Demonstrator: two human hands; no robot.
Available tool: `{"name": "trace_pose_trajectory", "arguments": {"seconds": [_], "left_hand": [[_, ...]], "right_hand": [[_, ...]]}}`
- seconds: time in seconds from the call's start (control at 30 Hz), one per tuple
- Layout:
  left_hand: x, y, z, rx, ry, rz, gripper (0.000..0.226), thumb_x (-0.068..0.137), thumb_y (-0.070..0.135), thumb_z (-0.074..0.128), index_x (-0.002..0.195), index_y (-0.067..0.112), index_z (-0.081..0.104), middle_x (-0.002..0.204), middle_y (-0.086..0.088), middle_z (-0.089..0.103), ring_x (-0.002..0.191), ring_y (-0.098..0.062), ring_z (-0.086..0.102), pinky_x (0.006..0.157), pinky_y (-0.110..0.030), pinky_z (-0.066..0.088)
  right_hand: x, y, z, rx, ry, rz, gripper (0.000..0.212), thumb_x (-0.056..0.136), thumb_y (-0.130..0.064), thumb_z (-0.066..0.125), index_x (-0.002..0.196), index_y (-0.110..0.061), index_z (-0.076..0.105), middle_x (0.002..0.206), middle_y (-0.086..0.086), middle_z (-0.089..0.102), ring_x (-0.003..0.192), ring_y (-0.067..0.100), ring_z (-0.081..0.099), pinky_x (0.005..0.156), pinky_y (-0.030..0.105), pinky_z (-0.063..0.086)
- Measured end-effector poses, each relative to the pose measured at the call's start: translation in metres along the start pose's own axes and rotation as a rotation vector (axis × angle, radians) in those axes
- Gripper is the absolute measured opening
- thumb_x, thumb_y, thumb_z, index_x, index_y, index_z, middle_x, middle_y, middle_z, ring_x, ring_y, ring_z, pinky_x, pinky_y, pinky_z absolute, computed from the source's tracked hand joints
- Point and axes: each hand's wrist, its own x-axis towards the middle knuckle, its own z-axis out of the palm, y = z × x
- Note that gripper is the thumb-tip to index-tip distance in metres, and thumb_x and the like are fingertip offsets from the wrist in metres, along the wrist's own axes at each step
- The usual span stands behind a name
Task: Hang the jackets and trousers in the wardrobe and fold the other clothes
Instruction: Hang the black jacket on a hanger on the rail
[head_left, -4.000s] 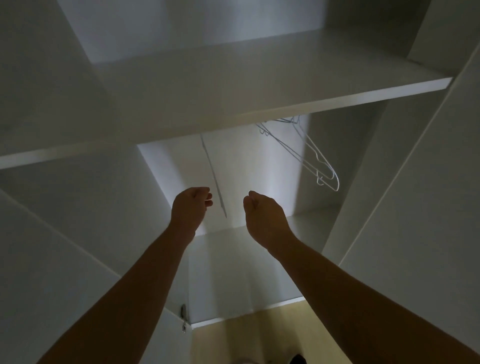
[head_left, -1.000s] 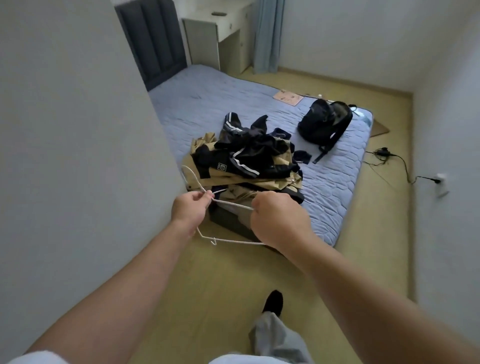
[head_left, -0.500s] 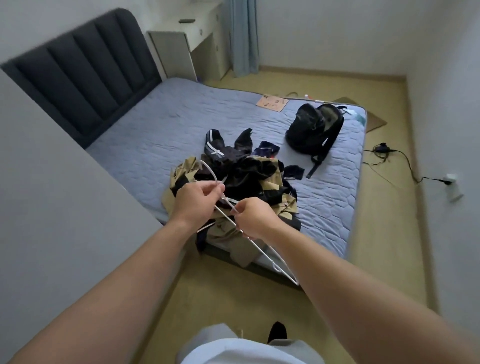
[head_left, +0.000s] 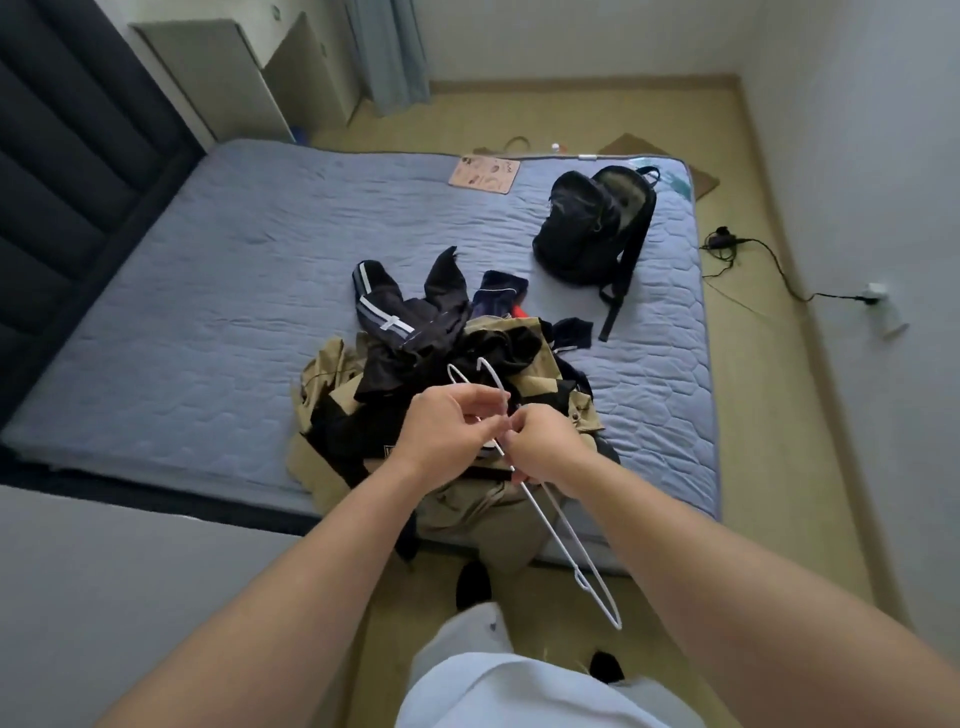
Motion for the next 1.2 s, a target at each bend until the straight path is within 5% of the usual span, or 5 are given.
{"name": "trace_pose_trajectory", "arguments": {"seconds": [0.2, 0.37, 0.63, 0.9, 1.2], "left_hand": [[0.083, -0.098, -0.05, 0.198, -0.032, -0.197, 0.031, 0.087, 0.007, 0.067, 0.109, 0.027, 0.075, 0.099, 0.018, 0.071, 0.093, 0.003, 0.066, 0.086, -0.015, 0.051], [0.146, -0.184, -0.057, 0.3, -0.116, -0.413, 0.024, 0.09, 0.016, 0.066, 0.113, 0.022, 0.071, 0.112, 0.004, 0.071, 0.103, -0.014, 0.067, 0.085, -0.027, 0.052], [0.222, -0.259, -0.033, 0.477, -0.223, -0.539, 0.044, 0.092, 0.016, 0.058, 0.135, 0.017, 0.061, 0.145, -0.008, 0.05, 0.114, -0.027, 0.062, 0.083, -0.032, 0.05], [0.262, -0.296, -0.029, 0.788, -0.445, -0.537, 0.057, 0.094, 0.028, 0.056, 0.148, 0.034, 0.042, 0.169, 0.001, -0.004, 0.152, -0.032, 0.004, 0.113, -0.051, 0.031], [0.256, -0.299, -0.039, 0.481, -0.102, -0.51, 0.028, 0.087, 0.012, 0.059, 0.112, 0.024, 0.064, 0.122, -0.004, 0.065, 0.116, -0.029, 0.059, 0.092, -0.037, 0.05]], "right_hand": [[0.07, -0.014, 0.027, -0.011, 0.098, 0.178, 0.018, 0.099, -0.023, 0.049, 0.101, -0.008, 0.059, 0.106, 0.012, 0.071, 0.104, 0.03, 0.065, 0.09, 0.039, 0.053], [0.112, -0.024, 0.053, -0.009, 0.167, 0.205, 0.046, 0.099, -0.052, 0.04, 0.087, -0.01, 0.054, 0.088, 0.004, 0.064, 0.088, 0.028, 0.061, 0.082, 0.04, 0.05], [0.15, -0.02, 0.083, 0.124, 0.224, 0.266, 0.041, 0.106, -0.045, 0.034, 0.106, -0.008, 0.05, 0.101, 0.011, 0.064, 0.093, 0.029, 0.061, 0.08, 0.039, 0.048], [0.169, -0.009, 0.093, 0.141, 0.256, 0.263, 0.038, 0.105, -0.048, 0.037, 0.1, -0.011, 0.047, 0.091, 0.008, 0.067, 0.084, 0.026, 0.061, 0.071, 0.034, 0.043], [0.169, -0.015, 0.092, 0.167, 0.248, 0.243, 0.038, 0.105, -0.05, 0.036, 0.1, -0.014, 0.047, 0.092, 0.008, 0.068, 0.082, 0.025, 0.063, 0.076, 0.041, 0.052]]}}
